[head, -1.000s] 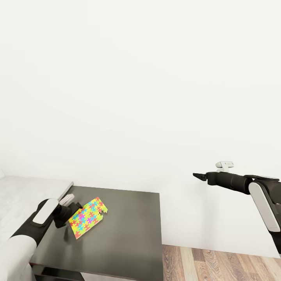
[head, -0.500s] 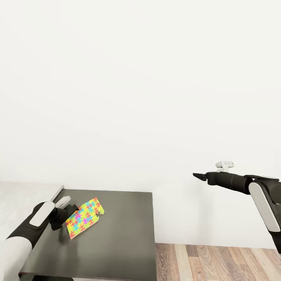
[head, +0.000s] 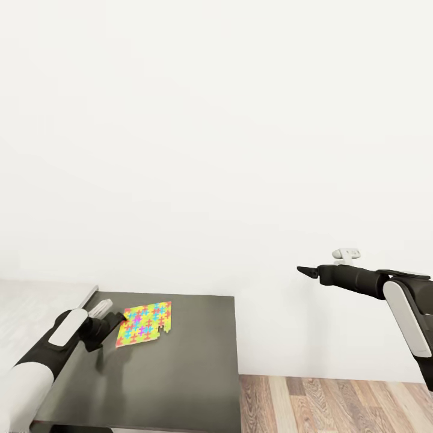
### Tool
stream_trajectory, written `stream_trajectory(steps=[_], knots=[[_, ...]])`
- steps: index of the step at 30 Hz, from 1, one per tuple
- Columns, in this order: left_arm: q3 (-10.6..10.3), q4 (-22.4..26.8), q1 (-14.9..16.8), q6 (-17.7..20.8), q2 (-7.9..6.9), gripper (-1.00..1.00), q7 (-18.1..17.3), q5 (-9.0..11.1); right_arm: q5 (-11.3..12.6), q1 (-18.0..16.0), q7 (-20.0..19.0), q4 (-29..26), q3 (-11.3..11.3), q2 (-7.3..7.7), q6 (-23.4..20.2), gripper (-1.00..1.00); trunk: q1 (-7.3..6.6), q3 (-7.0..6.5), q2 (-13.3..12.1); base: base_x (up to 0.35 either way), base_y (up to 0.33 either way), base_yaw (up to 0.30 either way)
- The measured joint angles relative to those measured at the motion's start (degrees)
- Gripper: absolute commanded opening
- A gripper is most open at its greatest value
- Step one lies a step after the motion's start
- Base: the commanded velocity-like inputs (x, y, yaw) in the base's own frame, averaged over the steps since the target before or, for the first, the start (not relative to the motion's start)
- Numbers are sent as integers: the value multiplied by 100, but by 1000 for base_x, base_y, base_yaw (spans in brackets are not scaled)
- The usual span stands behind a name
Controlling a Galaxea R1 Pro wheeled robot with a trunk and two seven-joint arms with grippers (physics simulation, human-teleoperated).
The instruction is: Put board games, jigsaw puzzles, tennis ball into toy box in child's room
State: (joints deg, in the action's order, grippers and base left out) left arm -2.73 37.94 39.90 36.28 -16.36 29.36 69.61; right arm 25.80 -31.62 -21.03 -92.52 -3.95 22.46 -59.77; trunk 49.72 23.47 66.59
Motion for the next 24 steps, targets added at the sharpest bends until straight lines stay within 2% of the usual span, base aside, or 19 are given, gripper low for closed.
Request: stream_trajectory(steps=[5, 11, 15, 19, 24], knots=[[-3, 74, 285, 32, -24, 100, 18, -65, 1, 3, 0, 0, -4, 11, 0, 100, 0, 0, 0, 0, 0, 0], [0, 80, 357, 4, -34, 100, -1, -643, 1, 4, 0, 0, -3, 18, 0, 100, 0, 0, 0, 0, 0, 0], [-2, 66, 360, -65, -30, 100, -16, -763, 3, 4, -2, 0, -4, 20, 0, 100, 0, 0, 0, 0, 0, 0], [-8, 26, 375, -311, 4, 100, -61, -835, 5, 4, -5, 0, -9, 26, 0, 100, 0, 0, 0, 0, 0, 0], [-23, -43, 369, -647, 23, 100, -303, -876, 8, 4, -6, 0, -14, 29, 0, 100, 0, 0, 0, 0, 0, 0]])
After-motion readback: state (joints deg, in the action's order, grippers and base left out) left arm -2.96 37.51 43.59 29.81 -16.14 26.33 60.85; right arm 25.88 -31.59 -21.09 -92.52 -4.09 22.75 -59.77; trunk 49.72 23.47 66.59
